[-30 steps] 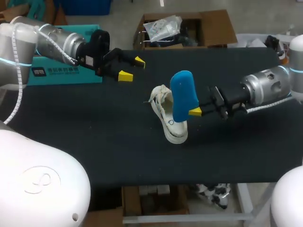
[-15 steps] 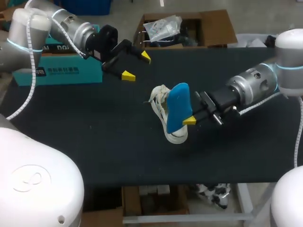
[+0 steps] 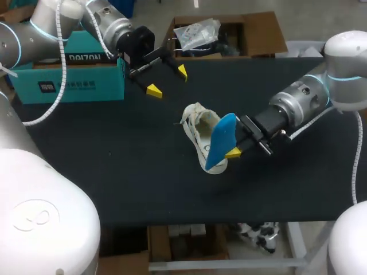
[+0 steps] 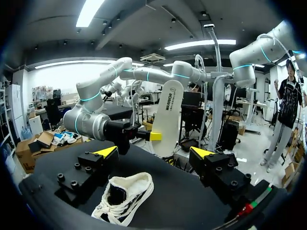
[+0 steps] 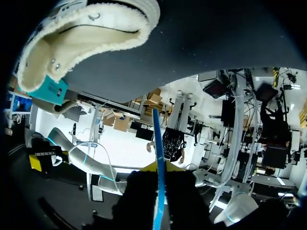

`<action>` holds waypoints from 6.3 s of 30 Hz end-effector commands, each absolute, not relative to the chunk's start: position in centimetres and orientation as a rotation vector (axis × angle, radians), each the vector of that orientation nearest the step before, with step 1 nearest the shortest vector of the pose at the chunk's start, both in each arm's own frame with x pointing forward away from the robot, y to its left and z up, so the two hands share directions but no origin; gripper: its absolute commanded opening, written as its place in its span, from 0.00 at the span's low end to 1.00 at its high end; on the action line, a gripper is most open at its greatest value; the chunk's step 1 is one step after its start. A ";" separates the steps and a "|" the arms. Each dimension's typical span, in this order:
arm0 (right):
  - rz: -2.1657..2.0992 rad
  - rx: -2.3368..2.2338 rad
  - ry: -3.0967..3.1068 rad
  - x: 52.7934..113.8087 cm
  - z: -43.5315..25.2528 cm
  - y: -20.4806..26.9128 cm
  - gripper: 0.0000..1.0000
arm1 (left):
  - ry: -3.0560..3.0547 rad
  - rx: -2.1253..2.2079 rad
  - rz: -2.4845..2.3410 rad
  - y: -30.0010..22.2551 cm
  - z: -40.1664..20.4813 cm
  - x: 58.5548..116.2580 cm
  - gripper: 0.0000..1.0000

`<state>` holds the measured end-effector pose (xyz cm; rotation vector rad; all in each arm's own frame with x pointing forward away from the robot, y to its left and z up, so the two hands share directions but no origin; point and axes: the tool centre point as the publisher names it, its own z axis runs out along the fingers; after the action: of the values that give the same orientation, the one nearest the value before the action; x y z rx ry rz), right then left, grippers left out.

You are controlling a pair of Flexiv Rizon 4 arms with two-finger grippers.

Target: Open the shoe tongue, take the insole out of the shoe, put the insole back into the shoe, and pack the shoe into the shoebox

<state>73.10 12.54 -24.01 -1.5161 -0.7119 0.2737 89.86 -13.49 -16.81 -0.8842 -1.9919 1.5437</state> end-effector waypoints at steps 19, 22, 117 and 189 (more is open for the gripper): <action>0.238 -1.501 -0.690 72.9 -23.3 11.7 0.00 | -1.855 -0.996 1.354 -13.6 -18.0 89.5 1.00; 0.238 -1.501 -0.690 72.9 -23.3 11.7 0.00 | -1.855 -0.996 1.354 -13.6 -18.0 89.5 1.00; -0.322 -1.583 -0.352 78.7 -27.3 14.8 0.00 | -2.598 -0.426 1.999 -16.0 -25.3 79.8 1.00; -0.398 -1.596 -0.390 82.7 -29.4 14.5 0.00 | -2.717 -0.552 1.829 -20.7 -29.1 84.3 0.00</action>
<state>82.65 14.42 -29.28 -1.6020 -0.3887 -0.4005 84.23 -20.25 -28.80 -0.5434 -2.7129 1.8320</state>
